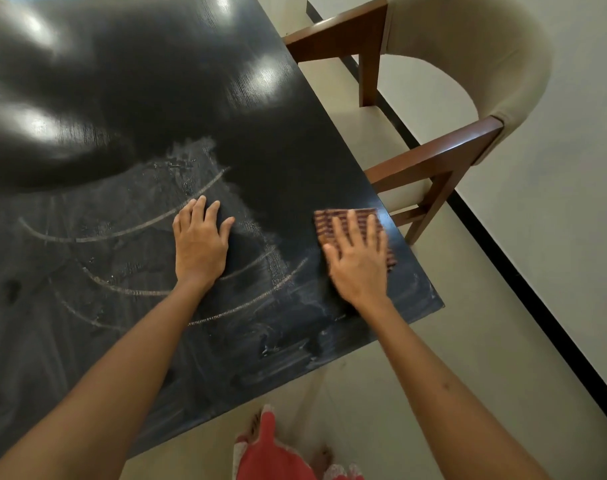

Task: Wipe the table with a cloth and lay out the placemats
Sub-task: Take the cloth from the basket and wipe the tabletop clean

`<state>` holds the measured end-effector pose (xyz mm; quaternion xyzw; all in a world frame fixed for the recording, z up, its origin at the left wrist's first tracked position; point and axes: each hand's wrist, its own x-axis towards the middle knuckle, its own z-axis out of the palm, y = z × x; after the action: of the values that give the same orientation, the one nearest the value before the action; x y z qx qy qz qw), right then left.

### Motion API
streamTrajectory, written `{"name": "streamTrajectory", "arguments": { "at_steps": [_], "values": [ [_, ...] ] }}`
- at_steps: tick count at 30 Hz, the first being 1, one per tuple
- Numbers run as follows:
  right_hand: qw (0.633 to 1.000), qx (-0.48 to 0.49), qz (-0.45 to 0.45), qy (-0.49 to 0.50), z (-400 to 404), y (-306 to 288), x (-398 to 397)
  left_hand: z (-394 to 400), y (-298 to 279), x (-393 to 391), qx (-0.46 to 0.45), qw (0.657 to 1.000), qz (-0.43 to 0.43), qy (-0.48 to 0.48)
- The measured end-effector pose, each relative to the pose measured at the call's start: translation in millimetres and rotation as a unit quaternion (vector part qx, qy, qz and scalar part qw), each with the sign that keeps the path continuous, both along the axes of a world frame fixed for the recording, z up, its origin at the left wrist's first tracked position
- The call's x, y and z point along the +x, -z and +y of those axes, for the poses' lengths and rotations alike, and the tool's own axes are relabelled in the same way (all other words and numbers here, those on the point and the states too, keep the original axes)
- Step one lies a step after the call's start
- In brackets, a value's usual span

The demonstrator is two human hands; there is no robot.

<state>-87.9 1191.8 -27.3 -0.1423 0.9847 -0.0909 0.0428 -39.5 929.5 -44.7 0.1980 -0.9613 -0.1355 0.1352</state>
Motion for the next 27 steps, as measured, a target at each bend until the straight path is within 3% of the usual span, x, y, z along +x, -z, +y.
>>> {"name": "streamTrajectory", "arguments": {
  "at_steps": [4, 9, 15, 20, 23, 27],
  "values": [
    [0.994, -0.018, -0.011, -0.108, -36, 1, 51, -1, 0, 1, 0.002, 1.000, 0.002, 0.005],
    [0.990, -0.007, 0.002, -0.142, -18, 9, 47, -1, 1, 1, 0.000, 1.000, 0.003, 0.007],
    [0.999, 0.014, 0.011, 0.032, 40, 11, 14, 0, -1, 2, 0.025, 0.991, 0.060, 0.121],
    [0.992, 0.015, 0.010, 0.128, 58, 10, 4, 3, 2, -2, -0.037, 0.969, 0.052, 0.241],
    [0.995, 0.013, 0.001, 0.098, 47, 5, 16, 4, 1, -3, -0.088, 0.961, 0.037, 0.259],
    [1.000, -0.016, 0.008, -0.018, 15, 1, 61, 6, 0, -4, -0.129, 0.955, 0.027, 0.265]
  ]
}}
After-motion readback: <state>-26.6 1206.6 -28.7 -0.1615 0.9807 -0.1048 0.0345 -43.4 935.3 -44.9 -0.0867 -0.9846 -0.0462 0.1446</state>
